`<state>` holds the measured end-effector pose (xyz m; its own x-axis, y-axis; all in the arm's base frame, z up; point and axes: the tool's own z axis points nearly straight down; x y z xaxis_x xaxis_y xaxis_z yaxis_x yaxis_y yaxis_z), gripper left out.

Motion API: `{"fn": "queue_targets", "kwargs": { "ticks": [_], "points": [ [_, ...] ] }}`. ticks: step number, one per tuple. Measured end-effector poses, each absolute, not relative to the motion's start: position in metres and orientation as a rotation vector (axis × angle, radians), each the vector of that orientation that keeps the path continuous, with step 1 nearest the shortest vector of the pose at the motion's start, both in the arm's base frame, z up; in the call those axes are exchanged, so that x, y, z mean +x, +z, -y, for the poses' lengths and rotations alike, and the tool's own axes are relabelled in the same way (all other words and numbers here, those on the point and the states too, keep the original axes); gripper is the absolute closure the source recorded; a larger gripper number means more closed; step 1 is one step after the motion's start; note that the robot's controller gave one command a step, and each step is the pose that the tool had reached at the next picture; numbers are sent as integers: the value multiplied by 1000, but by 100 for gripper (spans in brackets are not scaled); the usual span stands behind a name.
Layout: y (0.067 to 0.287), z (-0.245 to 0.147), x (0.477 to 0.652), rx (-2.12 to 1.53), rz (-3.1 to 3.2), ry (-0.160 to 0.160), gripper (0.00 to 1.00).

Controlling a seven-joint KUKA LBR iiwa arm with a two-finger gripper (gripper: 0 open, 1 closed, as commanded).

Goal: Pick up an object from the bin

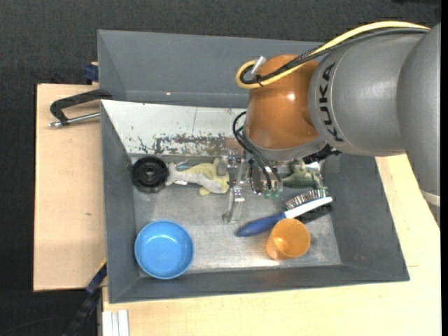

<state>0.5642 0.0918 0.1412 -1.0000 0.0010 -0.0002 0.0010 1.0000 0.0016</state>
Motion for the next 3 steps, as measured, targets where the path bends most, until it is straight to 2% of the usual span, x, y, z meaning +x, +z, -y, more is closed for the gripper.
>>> {"fn": "queue_targets", "kwargs": {
  "ticks": [1, 2, 3],
  "points": [
    [69, -92, 596, 56, -3137, 3, 0],
    [77, -92, 599, 57, -3123, 6, 100],
    [301, -86, 604, 7, -3124, 4, 100]
  ]
}}
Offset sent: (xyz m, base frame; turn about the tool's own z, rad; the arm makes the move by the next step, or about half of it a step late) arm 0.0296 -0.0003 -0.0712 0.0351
